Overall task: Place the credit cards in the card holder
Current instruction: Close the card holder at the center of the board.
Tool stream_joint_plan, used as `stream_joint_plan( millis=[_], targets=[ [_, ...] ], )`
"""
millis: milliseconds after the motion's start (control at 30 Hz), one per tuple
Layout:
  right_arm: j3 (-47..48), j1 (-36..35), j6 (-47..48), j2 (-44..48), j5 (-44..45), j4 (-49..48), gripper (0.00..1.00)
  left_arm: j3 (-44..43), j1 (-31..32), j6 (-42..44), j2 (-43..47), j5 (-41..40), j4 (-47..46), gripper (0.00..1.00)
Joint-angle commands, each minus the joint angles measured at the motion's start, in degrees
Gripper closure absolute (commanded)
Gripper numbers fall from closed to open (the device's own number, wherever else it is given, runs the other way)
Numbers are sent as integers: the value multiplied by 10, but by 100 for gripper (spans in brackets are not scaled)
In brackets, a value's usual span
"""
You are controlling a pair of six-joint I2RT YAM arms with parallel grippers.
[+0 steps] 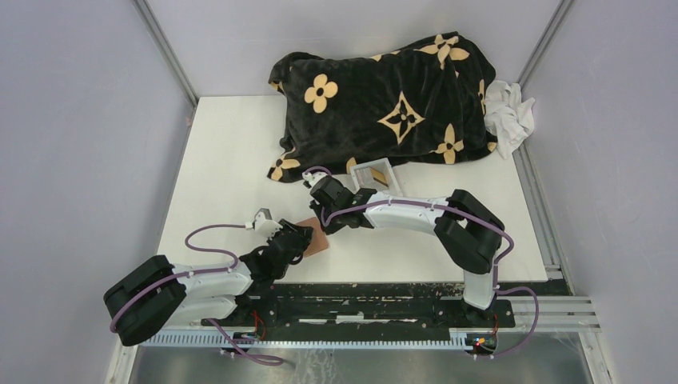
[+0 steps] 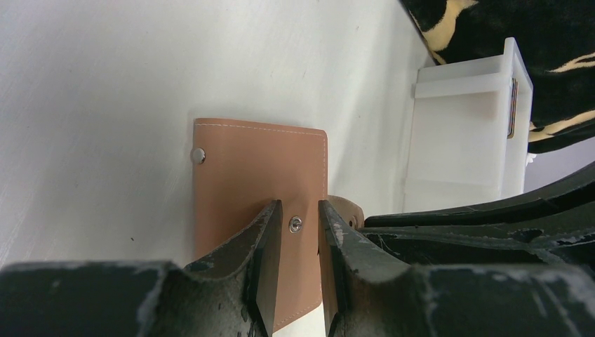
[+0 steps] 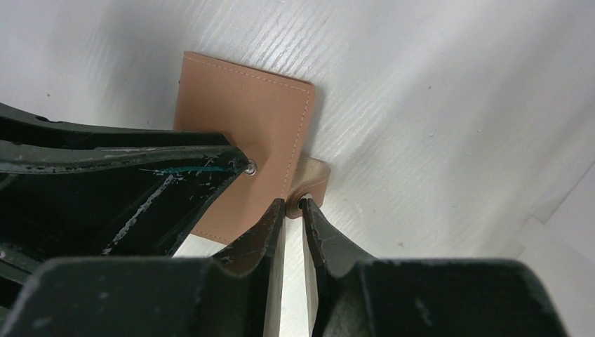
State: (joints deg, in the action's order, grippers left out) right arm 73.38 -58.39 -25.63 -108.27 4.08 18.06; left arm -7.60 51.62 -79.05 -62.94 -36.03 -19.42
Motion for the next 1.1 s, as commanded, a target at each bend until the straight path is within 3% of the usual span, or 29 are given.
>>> stream_joint_plan(
  millis=[0, 133, 400, 1067],
  targets=[
    [30, 1, 2, -6, 7, 0, 81, 13, 4, -3, -5, -9, 50, 66],
    [32, 1, 5, -4, 10, 3, 80, 13, 4, -3, -5, -9, 50, 66],
    [35, 1, 8, 0, 20, 9, 69, 10, 4, -3, -8, -8, 50, 66],
    [38, 1, 7, 6, 14, 7, 76, 10, 5, -5, -13, -6, 50, 66]
  ],
)
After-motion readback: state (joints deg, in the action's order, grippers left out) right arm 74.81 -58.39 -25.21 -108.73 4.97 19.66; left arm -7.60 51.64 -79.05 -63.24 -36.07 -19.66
